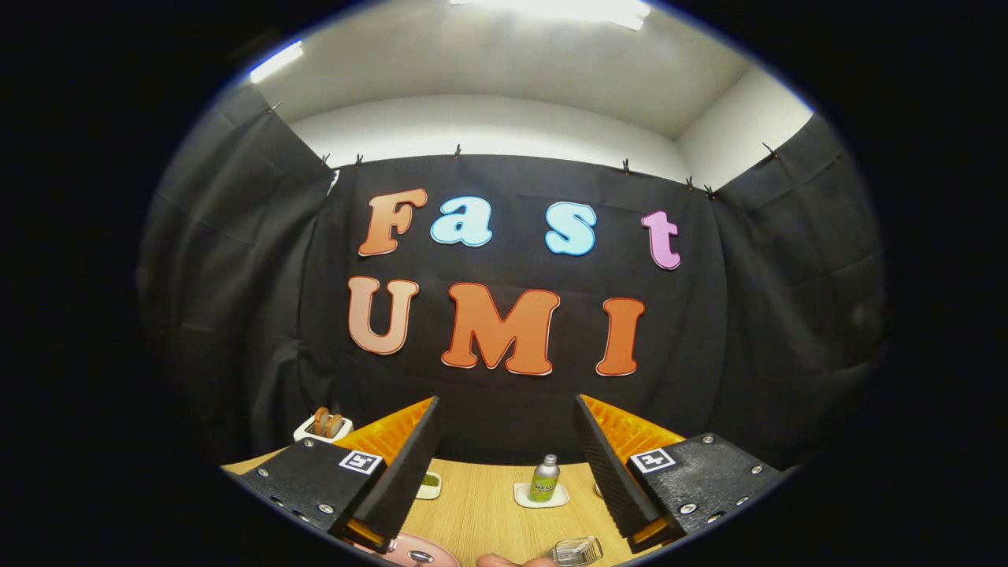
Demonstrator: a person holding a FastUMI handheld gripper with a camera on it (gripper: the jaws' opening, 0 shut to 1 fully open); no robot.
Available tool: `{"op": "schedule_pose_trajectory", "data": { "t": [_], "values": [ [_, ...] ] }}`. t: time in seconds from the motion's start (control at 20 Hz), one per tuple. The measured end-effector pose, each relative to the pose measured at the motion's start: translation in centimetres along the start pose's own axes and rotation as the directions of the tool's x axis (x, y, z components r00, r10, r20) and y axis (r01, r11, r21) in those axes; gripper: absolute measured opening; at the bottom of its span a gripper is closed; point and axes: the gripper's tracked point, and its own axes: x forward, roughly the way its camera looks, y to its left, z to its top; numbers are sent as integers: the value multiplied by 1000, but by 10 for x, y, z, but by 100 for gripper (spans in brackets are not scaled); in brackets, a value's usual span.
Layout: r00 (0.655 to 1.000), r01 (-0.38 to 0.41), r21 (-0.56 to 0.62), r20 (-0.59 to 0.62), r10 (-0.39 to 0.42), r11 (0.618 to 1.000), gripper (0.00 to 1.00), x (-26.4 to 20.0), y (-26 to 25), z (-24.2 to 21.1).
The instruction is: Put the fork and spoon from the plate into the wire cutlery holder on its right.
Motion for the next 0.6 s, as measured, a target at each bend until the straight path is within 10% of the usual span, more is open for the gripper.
{"op": "schedule_pose_trajectory", "data": {
  "t": [0.6],
  "values": [
    [931,-151,49,-329,159,987,99,-11,68,-120]
  ]
}}
